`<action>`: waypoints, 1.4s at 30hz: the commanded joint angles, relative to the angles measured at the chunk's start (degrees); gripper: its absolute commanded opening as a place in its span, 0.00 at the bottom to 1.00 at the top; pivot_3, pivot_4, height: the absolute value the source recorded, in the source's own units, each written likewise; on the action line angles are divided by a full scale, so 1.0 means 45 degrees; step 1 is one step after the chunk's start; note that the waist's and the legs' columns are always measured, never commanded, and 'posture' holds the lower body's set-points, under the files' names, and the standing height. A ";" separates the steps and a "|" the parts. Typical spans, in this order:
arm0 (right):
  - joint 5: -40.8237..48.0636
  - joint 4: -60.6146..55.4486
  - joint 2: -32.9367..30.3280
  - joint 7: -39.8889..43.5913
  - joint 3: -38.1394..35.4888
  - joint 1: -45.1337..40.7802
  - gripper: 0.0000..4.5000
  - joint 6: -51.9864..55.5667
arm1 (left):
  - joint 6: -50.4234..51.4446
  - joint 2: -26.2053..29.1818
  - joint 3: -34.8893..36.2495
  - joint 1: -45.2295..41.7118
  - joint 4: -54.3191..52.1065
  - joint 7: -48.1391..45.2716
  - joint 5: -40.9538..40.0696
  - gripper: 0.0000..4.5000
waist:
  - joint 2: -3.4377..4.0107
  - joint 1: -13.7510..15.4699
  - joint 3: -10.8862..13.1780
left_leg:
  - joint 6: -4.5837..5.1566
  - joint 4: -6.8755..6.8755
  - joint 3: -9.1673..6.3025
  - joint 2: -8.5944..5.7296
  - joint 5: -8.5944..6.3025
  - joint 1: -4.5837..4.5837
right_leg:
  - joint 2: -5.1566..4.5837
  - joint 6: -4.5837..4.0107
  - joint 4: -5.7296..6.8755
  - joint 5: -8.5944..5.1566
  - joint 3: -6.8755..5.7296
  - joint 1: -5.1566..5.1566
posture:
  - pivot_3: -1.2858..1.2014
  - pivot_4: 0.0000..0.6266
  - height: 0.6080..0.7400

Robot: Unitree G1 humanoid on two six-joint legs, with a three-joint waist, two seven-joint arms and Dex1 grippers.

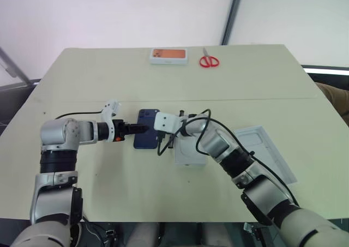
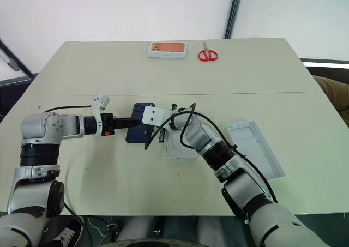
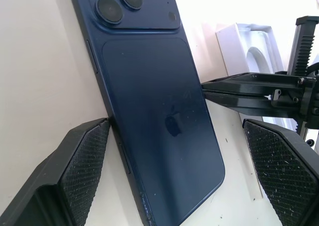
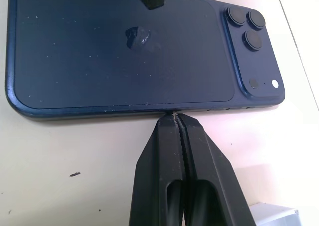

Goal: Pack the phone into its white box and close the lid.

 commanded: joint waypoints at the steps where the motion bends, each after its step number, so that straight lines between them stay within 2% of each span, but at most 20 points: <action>1: 0.0147 -0.0199 0.0573 0.0002 0.0303 -0.0008 0.01 -0.0386 | 0.0680 -0.0906 -0.1088 -0.0296 -0.0007 -0.0061 -0.0503 1.00 | 0.0000 0.0006 0.0000 | 0.0000 0.0000 0.0000 0.0000 0.0000 0.0000 | 0.0000 0.0000 -0.0002 0.0000 0.0000 0.0001 | 0.52 0.24 1.00; 11: 0.0154 -0.0251 0.0440 0.0133 0.0194 -0.0028 0.01 -0.0348 | 0.1382 -0.0281 -0.0821 -0.0754 -0.0700 0.0432 -0.0434 1.00 | -0.0002 -0.0120 0.0002 | -0.0002 -0.0011 0.0000 0.0002 -0.0001 0.0002 | 0.0002 0.0001 -0.0006 -0.0001 0.0001 -0.0003 | 0.52 0.24 1.00; 15: 0.0148 -0.0209 0.0481 0.0101 0.0187 -0.0030 0.01 -0.0382 | 0.1487 -0.0702 -0.0370 -0.1261 -0.0406 0.0819 -0.0421 1.00 | -0.0008 -0.0165 0.0006 | -0.0002 -0.0015 -0.0001 0.0001 -0.0001 0.0001 | 0.0002 0.0001 -0.0008 -0.0001 -0.0001 -0.0005 | 0.52 0.24 1.00; 29: 0.0083 -0.0262 0.0533 0.0035 0.0153 0.0081 0.01 -0.0416 | 0.2917 -0.2241 0.0532 -0.0511 -0.1901 0.2824 -0.0944 1.00 | -0.0009 -0.0188 0.0006 | -0.0004 -0.0021 -0.0001 0.0003 0.0000 0.0001 | 0.0002 0.0002 -0.0010 -0.0001 0.0000 -0.0005 | 0.52 0.24 1.00; 31: 0.0069 -0.0267 0.0537 0.0052 0.0142 0.0090 0.01 -0.0415 | 0.2917 -0.2278 0.0743 -0.0459 -0.1775 0.3019 -0.0953 1.00 | -0.0009 -0.0183 0.0006 | -0.0005 -0.0020 -0.0001 0.0003 -0.0001 0.0001 | 0.0002 0.0002 -0.0010 -0.0001 0.0000 -0.0005 | 0.52 0.24 1.00; 35: 0.0029 -0.0223 0.0544 0.0026 0.0136 0.0102 0.01 -0.0428 | 0.2917 -0.2863 0.2147 -0.1281 -0.0987 0.3583 -0.0925 1.00 | -0.0009 -0.0164 0.0006 | -0.0005 -0.0020 -0.0004 0.0003 -0.0001 0.0001 | 0.0003 0.0002 -0.0012 -0.0001 -0.0005 -0.0005 | 0.52 0.24 1.00; 42: -0.0010 -0.0157 0.0572 0.0040 0.0071 0.0064 0.01 -0.0436 | 0.2917 -0.2981 0.2772 -0.1238 -0.0746 0.4036 -0.2178 1.00 | -0.0053 -0.0424 0.0033 | -0.0042 -0.0035 0.0018 0.0021 0.0019 -0.0034 | 0.0015 0.0002 -0.0007 -0.0001 0.0010 -0.0009 | 0.52 0.24 1.00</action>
